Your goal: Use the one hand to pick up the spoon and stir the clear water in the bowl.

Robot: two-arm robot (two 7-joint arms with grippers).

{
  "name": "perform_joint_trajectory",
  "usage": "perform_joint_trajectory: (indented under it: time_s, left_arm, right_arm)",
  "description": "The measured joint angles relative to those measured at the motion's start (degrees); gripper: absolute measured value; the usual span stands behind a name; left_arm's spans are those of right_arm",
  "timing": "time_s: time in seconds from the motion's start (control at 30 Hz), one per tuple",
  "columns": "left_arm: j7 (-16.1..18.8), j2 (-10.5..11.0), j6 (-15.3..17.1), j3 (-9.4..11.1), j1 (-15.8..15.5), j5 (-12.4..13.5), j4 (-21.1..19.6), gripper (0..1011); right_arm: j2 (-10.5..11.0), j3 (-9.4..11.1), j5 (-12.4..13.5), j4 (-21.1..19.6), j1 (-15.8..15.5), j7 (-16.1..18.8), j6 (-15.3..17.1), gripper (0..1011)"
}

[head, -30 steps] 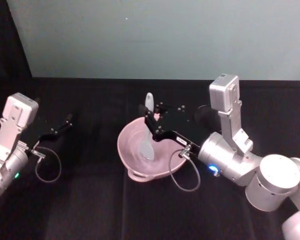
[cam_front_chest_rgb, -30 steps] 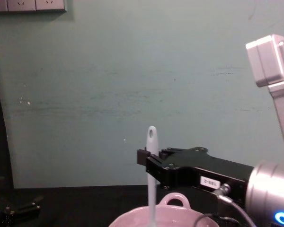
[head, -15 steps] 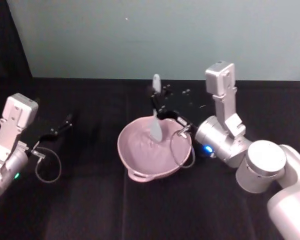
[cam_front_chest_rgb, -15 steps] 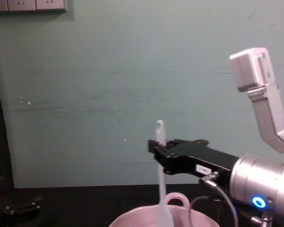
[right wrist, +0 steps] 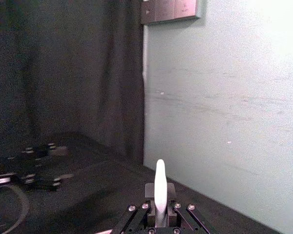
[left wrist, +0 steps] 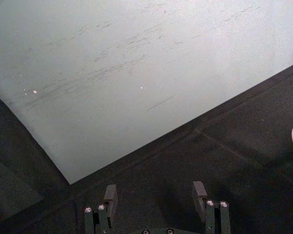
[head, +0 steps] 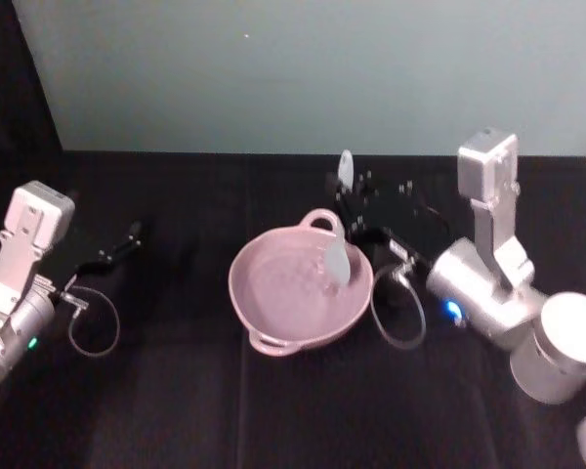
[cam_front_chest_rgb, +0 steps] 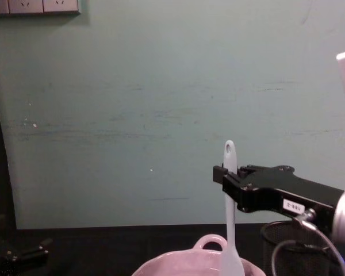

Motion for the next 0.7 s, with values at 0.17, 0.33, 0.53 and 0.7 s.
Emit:
perform_joint_trajectory:
  time_s: [0.17, 0.33, 0.53, 0.7]
  left_arm:
    - [0.0, 0.0, 0.0, 0.0, 0.0, 0.0, 0.0, 1011]
    - [0.0, 0.0, 0.0, 0.0, 0.0, 0.0, 0.0, 1011]
    - [0.0, 0.0, 0.0, 0.0, 0.0, 0.0, 0.0, 1011]
    - [0.0, 0.0, 0.0, 0.0, 0.0, 0.0, 0.0, 1011]
  right_arm:
    - [1.4, -1.1, 1.2, -4.5, -3.3, 1.9, 1.6, 129]
    - [0.7, -3.8, 0.9, -4.9, -3.6, 2.7, 1.7, 127]
    - [-2.0, -5.6, -0.3, -0.8, -0.8, 2.3, 0.3, 129]
    - [-4.4, -5.8, -2.2, 4.2, 2.2, 0.4, -1.9, 127]
